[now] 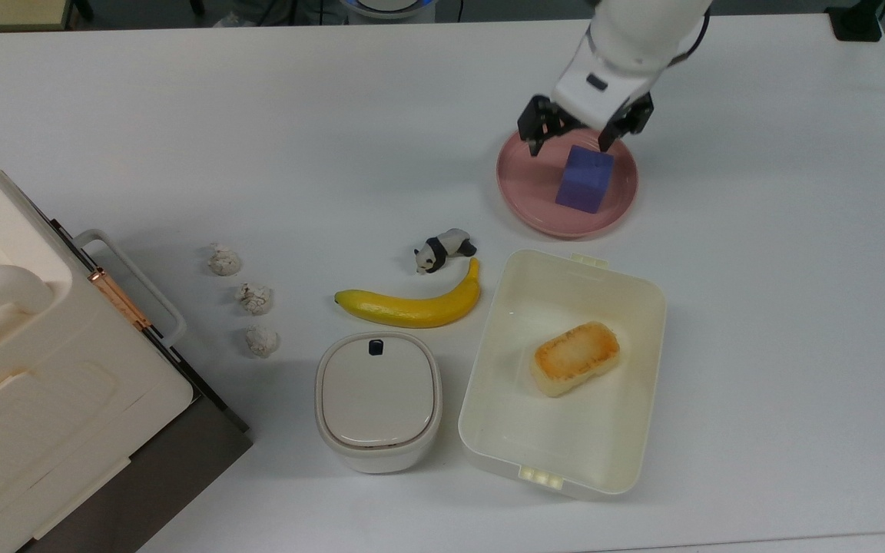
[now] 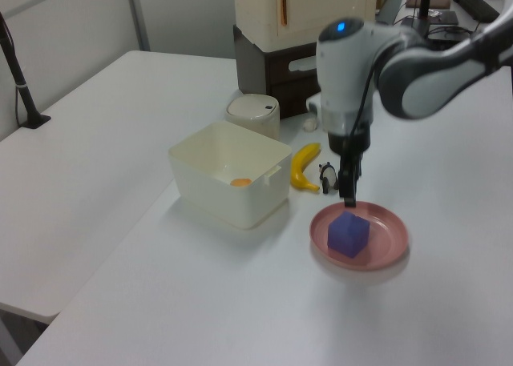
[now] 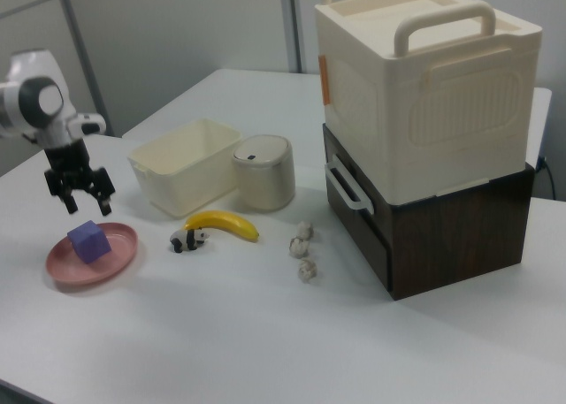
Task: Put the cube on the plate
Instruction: 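Open the gripper and raise it away from the plate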
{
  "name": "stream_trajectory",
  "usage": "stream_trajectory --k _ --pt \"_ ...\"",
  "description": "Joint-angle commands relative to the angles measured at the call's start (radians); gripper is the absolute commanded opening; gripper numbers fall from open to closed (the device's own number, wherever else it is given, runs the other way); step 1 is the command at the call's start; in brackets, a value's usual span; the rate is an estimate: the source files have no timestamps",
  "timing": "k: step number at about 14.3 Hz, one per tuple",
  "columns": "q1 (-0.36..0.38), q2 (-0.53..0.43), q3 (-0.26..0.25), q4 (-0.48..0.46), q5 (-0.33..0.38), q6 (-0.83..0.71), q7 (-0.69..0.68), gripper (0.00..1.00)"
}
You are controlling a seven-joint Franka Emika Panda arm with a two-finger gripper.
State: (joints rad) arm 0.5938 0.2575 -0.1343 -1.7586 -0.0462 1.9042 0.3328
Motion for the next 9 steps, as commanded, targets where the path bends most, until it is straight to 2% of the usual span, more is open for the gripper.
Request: stream_trajectory --k 1,3,4,6,9 --pt "-0.114 -0.058 0.004 0.098 0.015 -0.144 0.011 1.0" --pt "-0.26 -0.086 0.063 0.122 0.008 -0.183 -0.011 1.0" --pt "-0.329 -0.102 0.071 0.122 0.006 -0.194 -0.044 1.0" --pt "-0.437 -0.136 0.059 0.123 0.005 -0.198 -0.138 1.0" --pt "-0.531 -0.149 0.047 0.165 -0.001 -0.227 -0.146 1.0"
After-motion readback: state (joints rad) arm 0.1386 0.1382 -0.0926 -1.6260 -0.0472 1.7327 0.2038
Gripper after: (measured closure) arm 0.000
